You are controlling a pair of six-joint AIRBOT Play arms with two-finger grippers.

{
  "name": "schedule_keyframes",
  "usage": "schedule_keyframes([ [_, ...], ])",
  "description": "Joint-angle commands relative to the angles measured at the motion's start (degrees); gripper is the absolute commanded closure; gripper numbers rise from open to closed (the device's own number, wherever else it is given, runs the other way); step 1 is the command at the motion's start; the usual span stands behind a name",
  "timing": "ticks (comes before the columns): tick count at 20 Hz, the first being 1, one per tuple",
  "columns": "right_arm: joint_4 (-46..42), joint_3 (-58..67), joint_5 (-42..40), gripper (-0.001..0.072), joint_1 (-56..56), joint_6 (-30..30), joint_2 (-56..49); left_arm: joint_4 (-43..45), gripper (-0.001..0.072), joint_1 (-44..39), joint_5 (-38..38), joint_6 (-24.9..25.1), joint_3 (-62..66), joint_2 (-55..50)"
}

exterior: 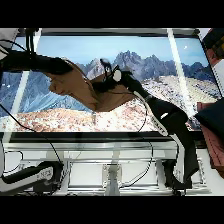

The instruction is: Fold the clothes and pants, and hang the long-sleeved shirts on hangers.

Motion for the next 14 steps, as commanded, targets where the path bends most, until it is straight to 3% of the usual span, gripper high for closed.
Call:
schedule_keyframes([
  [1,-0.2,0.0,15.0,0.0707,0.7,-4.8,-0.9,7.2,0.0681,0.1,0.7,-4.5,0.0,-1.3],
  [4,1.3,-0.2,21.9,0.0707,0.6,-7.3,-1.0,7.0,0.0681,-0.1,5.6,-6.5,-0.1,-2.1],
  [8,17.7,-0.2,13.7,0.0707,1.6,-7.3,-1.0,5.0,0.0681,-3.0,12.1,-8.8,-0.2,-3.6],
  [10,22.0,-0.2,8.8,0.0706,3.4,-7.2,-1.0,2.1,0.0681,-5.2,13.8,-8.7,-0.2,-4.9],
  [14,18.8,-0.2,5.8,0.0706,6.4,-5.2,-1.0,1.3,0.0681,-9.5,15.3,-8.8,-0.2,-5.9],
])
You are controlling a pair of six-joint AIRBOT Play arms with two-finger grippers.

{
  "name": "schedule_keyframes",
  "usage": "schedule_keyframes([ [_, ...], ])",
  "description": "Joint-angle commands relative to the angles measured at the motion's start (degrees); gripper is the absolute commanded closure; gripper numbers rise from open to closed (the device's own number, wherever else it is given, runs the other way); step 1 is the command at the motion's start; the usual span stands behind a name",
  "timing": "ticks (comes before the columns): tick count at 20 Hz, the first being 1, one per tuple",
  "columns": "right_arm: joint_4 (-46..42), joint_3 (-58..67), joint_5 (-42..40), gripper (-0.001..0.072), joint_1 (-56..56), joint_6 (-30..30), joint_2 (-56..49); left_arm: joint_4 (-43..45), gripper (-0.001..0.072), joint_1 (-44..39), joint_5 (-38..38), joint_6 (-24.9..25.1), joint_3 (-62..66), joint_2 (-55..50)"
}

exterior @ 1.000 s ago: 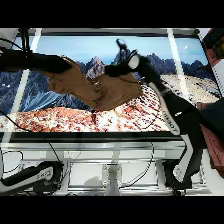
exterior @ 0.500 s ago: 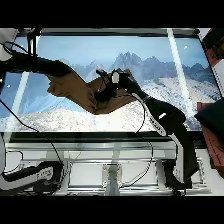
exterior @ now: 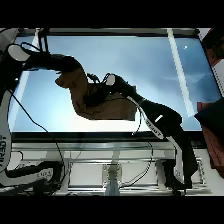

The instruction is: Fold the clothes and pants, and hang the long-sleeved shirts on hangers.

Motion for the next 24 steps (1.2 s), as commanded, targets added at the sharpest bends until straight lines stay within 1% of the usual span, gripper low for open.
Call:
schedule_keyframes([
  [1,-2.8,0.0,-6.0,0.0706,1.6,5.0,0.0,-1.3,0.0681,-3.1,2.0,-0.4,0.0,-0.7],
  [2,-6.4,0.0,-6.6,0.0706,1.1,8.0,0.2,-1.3,0.0681,-3.3,1.8,-1.0,0.0,-0.7],
  [3,-10.0,0.0,-5.7,0.0706,0.3,9.7,0.6,-1.3,0.0681,-3.3,1.6,-1.9,0.0,-0.7],
  [6,-19.1,0.0,1.7,0.0706,-4.2,9.5,3.8,-1.3,0.0681,-3.3,0.2,-1.7,0.0,0.1],
  [9,-23.3,0.0,14.1,0.0704,-10.4,1.5,9.6,-1.3,0.0681,-3.3,0.5,1.0,0.0,2.0],
  [11,-24.6,0.0,19.9,0.0704,-14.5,-1.4,14.2,-2.3,0.0681,-3.6,0.0,3.4,0.0,2.6],
  [12,-25.2,0.0,20.3,0.0704,-16.3,-1.5,16.4,-4.6,0.0681,-3.9,-1.0,5.6,0.0,2.7],
  [14,-25.9,0.0,19.3,0.0704,-20.4,-1.4,20.9,-11.2,0.0681,-5.5,-4.4,11.6,0.0,2.7],
  [15,-26.3,0.0,18.6,0.0704,-22.4,-1.4,22.8,-13.8,0.0681,-6.5,-5.9,13.6,0.0,2.6],
  [16,-26.5,0.0,18.5,0.0703,-24.5,-1.4,24.5,-15.3,0.0682,-7.7,-6.4,14.3,0.0,2.6],
  [20,-26.5,0.0,18.5,0.0703,-31.1,-1.2,28.9,-15.4,0.0682,-15.7,-6.8,15.1,0.0,1.0],
  [24,-26.5,0.0,19.5,0.0703,-35.2,-0.9,30.5,-13.7,0.0681,-25.8,-7.0,15.1,0.0,-5.0],
])
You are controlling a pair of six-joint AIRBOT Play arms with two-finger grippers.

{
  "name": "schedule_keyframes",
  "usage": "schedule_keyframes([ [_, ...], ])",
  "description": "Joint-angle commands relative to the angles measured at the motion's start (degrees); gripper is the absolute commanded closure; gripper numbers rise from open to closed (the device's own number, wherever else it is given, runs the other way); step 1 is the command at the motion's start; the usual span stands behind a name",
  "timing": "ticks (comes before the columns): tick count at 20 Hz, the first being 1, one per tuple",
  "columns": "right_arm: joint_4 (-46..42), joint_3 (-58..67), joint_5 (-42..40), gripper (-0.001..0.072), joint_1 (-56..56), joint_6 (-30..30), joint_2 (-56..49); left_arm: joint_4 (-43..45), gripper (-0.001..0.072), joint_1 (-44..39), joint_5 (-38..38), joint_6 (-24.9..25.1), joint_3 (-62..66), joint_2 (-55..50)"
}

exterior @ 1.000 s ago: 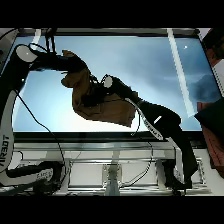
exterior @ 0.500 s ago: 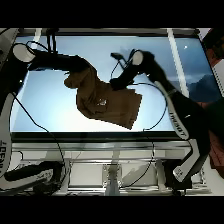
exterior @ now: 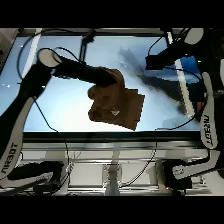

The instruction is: Fold the clothes and pants, and hang the long-sleeved shirts on hangers.

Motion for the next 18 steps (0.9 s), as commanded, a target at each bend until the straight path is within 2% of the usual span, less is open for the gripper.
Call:
schedule_keyframes([
  [1,-0.3,0.0,1.6,0.0703,-3.5,0.1,1.6,0.5,0.0681,-8.5,-0.7,0.7,0.0,-5.5],
  [3,-0.4,0.0,2.8,0.0703,-3.8,0.1,1.6,1.1,0.0682,-10.8,-0.7,0.6,0.0,-8.6],
  [6,-0.5,0.0,3.4,0.0703,-3.8,0.0,1.6,1.1,0.0683,-8.9,-0.5,-1.5,0.1,-8.1],
  [9,-0.7,-0.2,-0.2,0.0704,-4.2,0.1,1.2,2.4,0.0683,-1.5,-1.3,-2.4,0.2,-1.6],
  [12,4.2,-4.7,-1.8,0.0704,-3.1,0.1,1.1,9.7,0.0683,8.2,-1.4,-4.2,0.2,7.1],
  [15,10.5,-13.7,-11.4,0.0703,1.7,0.4,1.1,14.1,0.0682,16.1,-3.6,-5.3,0.2,11.8],
  [18,11.4,-23.3,-26.5,0.0705,10.5,5.3,0.3,14.2,0.0682,21.9,-7.3,-5.3,0.2,13.4],
])
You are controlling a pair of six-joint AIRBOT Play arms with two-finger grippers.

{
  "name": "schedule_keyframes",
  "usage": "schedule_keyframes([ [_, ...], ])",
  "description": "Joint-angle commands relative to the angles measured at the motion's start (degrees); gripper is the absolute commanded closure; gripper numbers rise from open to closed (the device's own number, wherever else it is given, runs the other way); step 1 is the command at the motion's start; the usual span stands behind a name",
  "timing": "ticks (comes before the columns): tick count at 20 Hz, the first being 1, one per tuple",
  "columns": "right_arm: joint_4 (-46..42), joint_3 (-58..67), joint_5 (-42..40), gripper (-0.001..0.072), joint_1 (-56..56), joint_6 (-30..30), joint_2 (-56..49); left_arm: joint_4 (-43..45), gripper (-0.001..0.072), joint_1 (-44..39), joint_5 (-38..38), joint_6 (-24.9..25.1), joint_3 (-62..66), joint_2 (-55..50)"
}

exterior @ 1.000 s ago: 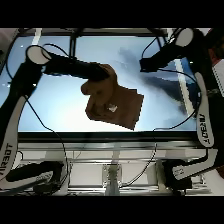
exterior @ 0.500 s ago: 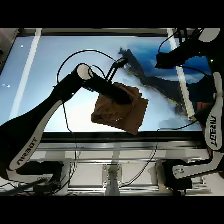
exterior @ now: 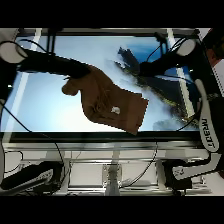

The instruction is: Fold the clothes and pants, and hang the long-sleeved shirts on hangers.

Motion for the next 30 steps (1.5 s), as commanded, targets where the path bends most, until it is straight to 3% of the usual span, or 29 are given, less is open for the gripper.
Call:
schedule_keyframes([
  [1,3.0,-9.1,-15.8,0.0705,9.4,4.3,-1.8,2.3,0.0682,7.1,-3.6,-0.7,0.0,3.0],
  [5,6.3,-9.4,-25.7,0.0706,22.1,9.4,-10.4,2.3,0.0681,8.5,-4.3,-0.6,0.0,3.0],
  [9,20.9,-6.8,-34.8,0.0706,32.5,10.1,-18.3,2.3,0.068,8.5,-4.2,-0.6,0.0,2.8],
  [14,21.6,1.3,-38.3,0.0706,40.4,10.0,-22.0,2.3,0.068,8.4,-4.3,-0.7,0.0,1.2],
  [18,19.8,1.5,-37.7,0.0706,39.6,11.0,-22.1,2.3,0.068,8.3,-5.2,-0.7,-0.1,-0.5],
  [21,18.6,1.5,-30.8,0.0706,37.2,11.0,-22.0,2.3,0.068,8.3,-11.3,1.9,-0.1,-1.6],
  [26,-0.5,1.5,-7.7,0.0704,30.1,10.4,-20.1,2.3,0.068,8.3,-24.3,11.0,0.0,-0.8],
  [30,-7.8,1.5,4.4,0.0704,22.4,5.7,-13.3,-2.9,0.0681,5.8,-29.1,13.6,0.0,-0.8],
])
